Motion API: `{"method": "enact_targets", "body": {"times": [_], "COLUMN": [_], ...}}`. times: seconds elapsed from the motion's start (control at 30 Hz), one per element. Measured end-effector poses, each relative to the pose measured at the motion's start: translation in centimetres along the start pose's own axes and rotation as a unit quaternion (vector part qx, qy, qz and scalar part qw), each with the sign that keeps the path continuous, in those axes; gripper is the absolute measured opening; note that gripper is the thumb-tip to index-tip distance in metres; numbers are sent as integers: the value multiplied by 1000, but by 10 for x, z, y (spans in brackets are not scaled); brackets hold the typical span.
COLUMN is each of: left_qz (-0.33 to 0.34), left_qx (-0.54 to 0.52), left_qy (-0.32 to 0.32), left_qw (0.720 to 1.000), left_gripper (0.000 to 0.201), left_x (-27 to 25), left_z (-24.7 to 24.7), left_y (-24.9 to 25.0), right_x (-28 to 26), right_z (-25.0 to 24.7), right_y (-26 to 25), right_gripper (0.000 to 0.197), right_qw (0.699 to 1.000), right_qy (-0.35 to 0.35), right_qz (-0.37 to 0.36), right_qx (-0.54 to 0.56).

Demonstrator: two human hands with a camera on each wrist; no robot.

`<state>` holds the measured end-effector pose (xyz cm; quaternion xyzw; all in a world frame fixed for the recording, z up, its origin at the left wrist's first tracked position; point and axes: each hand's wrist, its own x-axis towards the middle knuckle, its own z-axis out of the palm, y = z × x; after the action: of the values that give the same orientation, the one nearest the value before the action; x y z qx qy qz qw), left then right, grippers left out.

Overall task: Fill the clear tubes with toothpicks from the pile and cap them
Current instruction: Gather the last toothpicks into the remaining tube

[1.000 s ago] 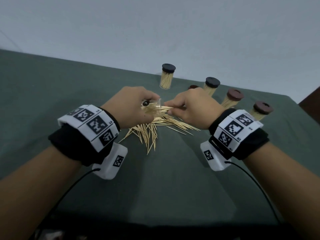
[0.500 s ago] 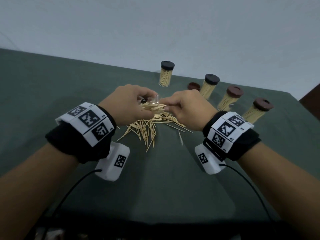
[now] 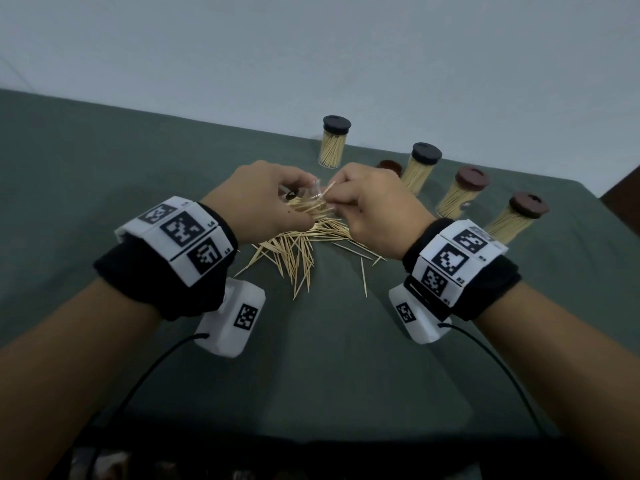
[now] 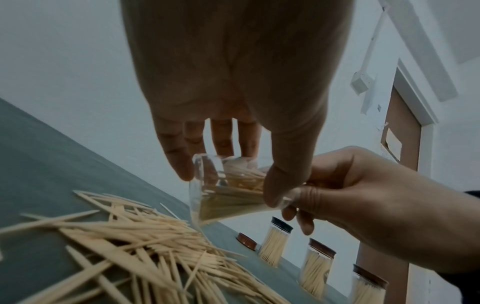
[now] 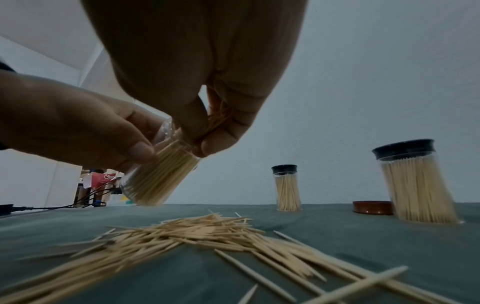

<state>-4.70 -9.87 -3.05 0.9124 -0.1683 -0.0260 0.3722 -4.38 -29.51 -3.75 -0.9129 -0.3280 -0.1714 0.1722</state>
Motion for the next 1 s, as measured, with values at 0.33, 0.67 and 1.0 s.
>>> {"method": "enact_targets", "body": {"times": [0.33,0.67,1.0], "left_qz": [-14,-5,5], "left_qx": [-32,-47,-91], "left_qy": [5,-5,-18], "left_qw": [999,999,996], "left_gripper": [51,50,48], "left_x": [0,-1,1], "left_z": [-1,1,3], "left_y": [-1,2,-1], "right_x": [-1,1,1], "right_z": [-3,-7,-12], "right_y": [4,3,1], "right_gripper": [30,24,17], "right_qw": [999,998,991], "right_qy": [7,33,81], "right_qz": [16,33,52], "right_qx": [38,43,95]}}
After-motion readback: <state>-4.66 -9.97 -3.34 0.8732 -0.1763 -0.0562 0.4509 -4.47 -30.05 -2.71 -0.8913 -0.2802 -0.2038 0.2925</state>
